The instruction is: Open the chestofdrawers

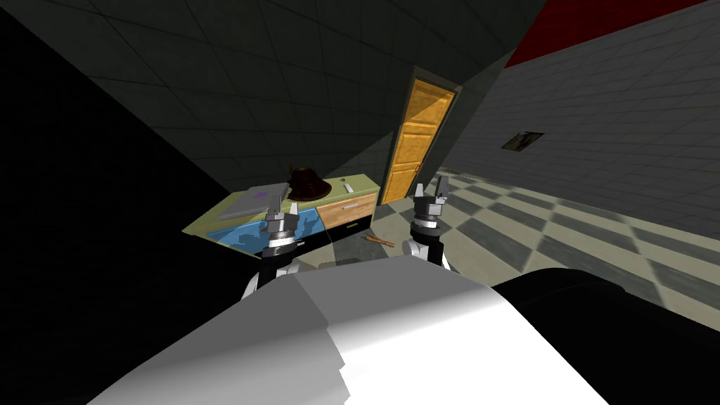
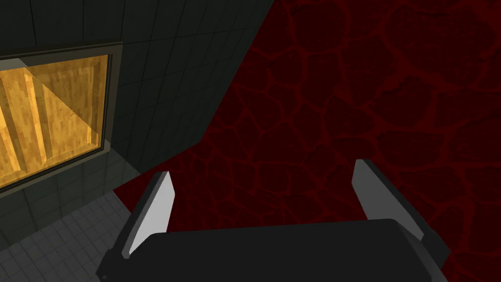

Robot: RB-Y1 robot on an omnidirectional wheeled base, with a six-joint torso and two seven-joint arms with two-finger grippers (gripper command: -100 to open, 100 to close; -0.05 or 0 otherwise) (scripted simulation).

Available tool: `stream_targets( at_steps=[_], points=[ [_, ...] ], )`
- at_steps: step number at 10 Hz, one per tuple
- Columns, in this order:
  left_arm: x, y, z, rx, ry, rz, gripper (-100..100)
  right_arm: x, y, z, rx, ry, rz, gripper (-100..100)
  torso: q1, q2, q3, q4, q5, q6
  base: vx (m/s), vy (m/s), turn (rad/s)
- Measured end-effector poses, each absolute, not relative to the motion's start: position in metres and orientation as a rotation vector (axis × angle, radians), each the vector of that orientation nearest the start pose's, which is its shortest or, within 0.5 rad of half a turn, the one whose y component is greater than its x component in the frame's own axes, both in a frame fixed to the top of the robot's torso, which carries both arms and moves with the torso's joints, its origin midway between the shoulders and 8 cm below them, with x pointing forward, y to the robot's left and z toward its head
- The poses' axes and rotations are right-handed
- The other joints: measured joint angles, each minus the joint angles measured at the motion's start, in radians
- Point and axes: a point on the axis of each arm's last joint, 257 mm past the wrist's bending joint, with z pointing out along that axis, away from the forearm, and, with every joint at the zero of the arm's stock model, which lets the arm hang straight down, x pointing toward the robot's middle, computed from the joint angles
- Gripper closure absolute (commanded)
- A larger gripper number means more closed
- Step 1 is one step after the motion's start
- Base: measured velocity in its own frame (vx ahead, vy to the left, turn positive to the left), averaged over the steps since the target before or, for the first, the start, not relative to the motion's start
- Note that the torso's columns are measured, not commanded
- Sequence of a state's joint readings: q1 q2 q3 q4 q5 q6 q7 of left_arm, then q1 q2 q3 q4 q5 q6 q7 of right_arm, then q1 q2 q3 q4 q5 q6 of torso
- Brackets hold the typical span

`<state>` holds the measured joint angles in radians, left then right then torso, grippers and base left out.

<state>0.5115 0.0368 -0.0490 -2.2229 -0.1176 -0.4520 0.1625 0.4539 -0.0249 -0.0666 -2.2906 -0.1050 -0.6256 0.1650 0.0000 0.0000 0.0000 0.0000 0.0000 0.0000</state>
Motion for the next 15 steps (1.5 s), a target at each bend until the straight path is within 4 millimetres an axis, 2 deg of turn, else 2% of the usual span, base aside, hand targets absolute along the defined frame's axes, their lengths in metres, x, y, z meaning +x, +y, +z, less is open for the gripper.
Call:
stream_targets(
  at_steps=[2,9,10,12,15],
  points=[
    [0.365,0.251,-0.017,-0.729,0.754,-1.393,0,0.315,-0.301,0.067,0.502,0.473,1.195,0,0.0,0.104,-0.209,0.105,0.0,0.0,0.0,0.0,0.0],
    [0.365,0.251,-0.017,-0.728,0.753,-1.393,0,0.314,-0.301,0.067,0.502,0.473,1.195,0,0.0,0.618,-1.234,0.617,0.0,0.0,0.0,0.0,0.0],
    [0.365,0.251,-0.017,-0.728,0.753,-1.393,-100,0.314,-0.301,0.067,0.502,0.473,1.195,0,0.0,0.691,-1.382,0.691,0.0,0.0,0.037,-0.033,0.012],
    [0.368,0.251,-0.027,-0.716,0.798,-1.383,-100,0.315,-0.301,0.067,0.502,0.474,1.195,0,-0.002,0.732,-1.472,0.733,0.0,0.0,0.064,-0.058,0.02],
    [0.375,0.255,-0.049,-0.716,0.851,-1.363,-100,0.315,-0.301,0.067,0.502,0.474,1.195,0,0.0,0.737,-1.477,0.738,0.0,0.0,0.104,-0.089,0.026]
  ],
)
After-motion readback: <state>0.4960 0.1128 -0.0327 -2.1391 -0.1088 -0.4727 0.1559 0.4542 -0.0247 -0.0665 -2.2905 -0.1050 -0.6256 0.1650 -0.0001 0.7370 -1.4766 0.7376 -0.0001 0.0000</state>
